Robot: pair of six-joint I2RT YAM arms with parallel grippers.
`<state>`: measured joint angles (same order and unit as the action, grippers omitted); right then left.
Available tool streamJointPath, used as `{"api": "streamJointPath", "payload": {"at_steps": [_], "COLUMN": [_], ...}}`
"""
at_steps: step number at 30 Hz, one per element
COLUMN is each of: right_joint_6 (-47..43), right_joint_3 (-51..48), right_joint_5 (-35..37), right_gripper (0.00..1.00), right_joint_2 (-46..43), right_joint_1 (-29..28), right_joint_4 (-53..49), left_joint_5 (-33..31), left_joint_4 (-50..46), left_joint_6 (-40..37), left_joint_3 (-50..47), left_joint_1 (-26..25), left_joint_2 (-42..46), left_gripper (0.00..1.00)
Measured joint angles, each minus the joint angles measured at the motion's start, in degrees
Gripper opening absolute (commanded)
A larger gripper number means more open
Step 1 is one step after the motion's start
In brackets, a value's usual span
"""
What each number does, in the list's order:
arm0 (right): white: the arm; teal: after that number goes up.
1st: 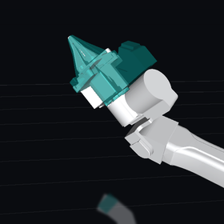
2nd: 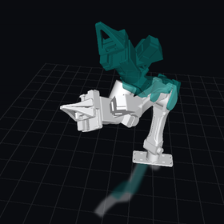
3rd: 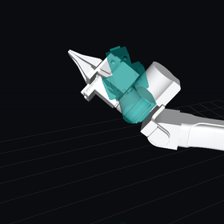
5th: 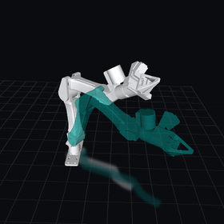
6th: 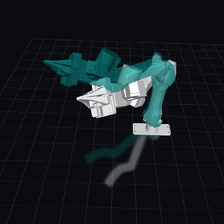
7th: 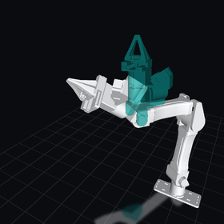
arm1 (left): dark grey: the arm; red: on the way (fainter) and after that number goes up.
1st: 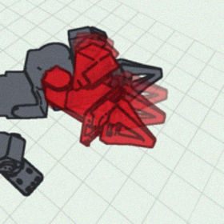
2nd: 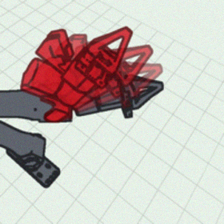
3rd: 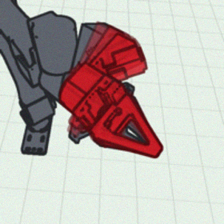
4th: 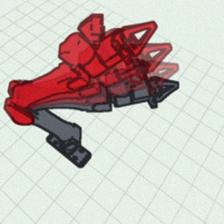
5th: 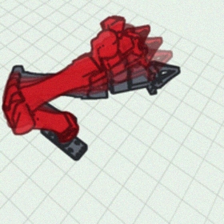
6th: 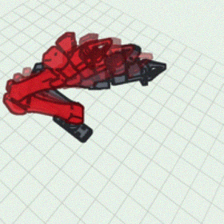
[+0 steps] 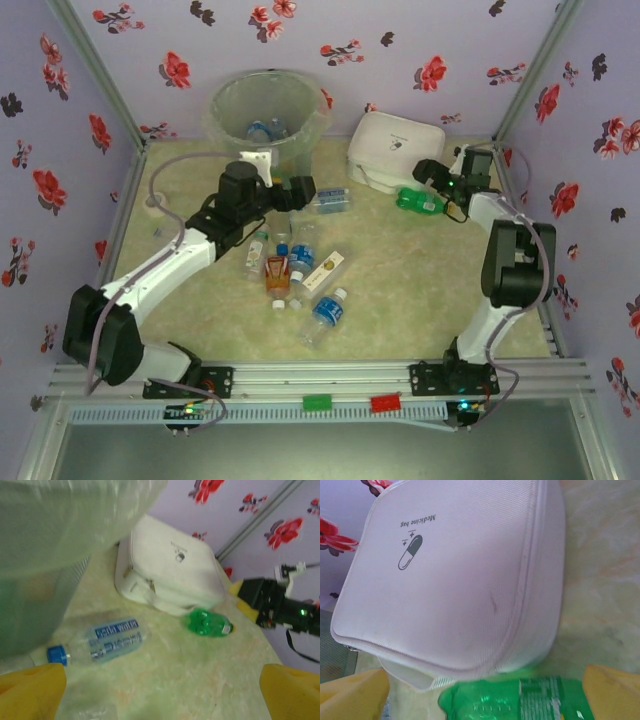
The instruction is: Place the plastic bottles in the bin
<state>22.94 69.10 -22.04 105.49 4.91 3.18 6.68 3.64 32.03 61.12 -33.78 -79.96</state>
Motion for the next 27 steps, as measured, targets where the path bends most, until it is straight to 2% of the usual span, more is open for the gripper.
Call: {"api": "streamJointPath", "payload": {"at_steps": [6, 12, 22, 27], "right_joint_6": [1.33, 2.38, 4.13, 3.67], "right_joint_3": [5.01, 3.82, -10.67, -12.94], "right_joint_5": [-5.68, -7.28, -7.78, -5.51], "right_gripper": [1.0, 1.0, 1.0, 1.0], "right_joint_2": [7.78, 8.41, -0.17, -3.32], "right_joint_1": [0.2, 0.2, 0.07, -1.49], "right_joint_4": [0.42, 1.36, 4.09, 1.81], "left_joint_5": [-0.94, -4.39, -6.08, -4.96], "left_joint_4": [4.68, 5.27, 6.45, 7.43], "left_joint_6": [4.31, 7.8, 7.72, 8.28], "left_joint_3": [-4.04, -9.14, -7.54, -6.29], "left_joint_1": [-4.46, -5.97, -5.97, -5.97], "left_joint_2": [-0.81, -0.94, -2.49, -5.44], "left_gripper": [1.0, 1.0, 1.0, 1.0]}}
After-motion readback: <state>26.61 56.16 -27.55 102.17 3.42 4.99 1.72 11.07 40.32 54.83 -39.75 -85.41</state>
